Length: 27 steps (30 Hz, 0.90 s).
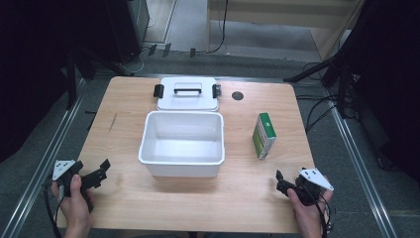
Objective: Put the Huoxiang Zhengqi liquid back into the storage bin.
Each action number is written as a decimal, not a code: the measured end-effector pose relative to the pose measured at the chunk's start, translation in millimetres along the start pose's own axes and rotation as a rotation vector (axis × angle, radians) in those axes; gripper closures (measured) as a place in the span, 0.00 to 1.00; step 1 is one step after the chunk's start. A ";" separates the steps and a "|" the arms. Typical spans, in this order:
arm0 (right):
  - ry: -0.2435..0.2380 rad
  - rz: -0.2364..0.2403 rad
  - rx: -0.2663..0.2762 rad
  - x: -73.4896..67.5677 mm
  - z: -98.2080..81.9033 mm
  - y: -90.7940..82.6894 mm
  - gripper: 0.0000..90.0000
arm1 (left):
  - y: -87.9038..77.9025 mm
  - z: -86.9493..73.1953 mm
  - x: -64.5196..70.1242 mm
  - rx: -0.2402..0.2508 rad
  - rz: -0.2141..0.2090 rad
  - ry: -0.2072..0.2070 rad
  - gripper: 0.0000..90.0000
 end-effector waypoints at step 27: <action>-0.029 0.059 -0.066 -5.1 -2.0 -6.0 0.14 | 1.7 -0.5 -2.2 -0.019 0.014 -0.002 0.00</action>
Point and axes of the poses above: each handheld gripper's, and its own axes: y roughly forward along the jaws, z roughly out of its top, x roughly to its right, the point moved 7 cm from there along y, roughly forward along the jaws, and after that the axes turned 7 degrees about y, right-handed, at the moved point
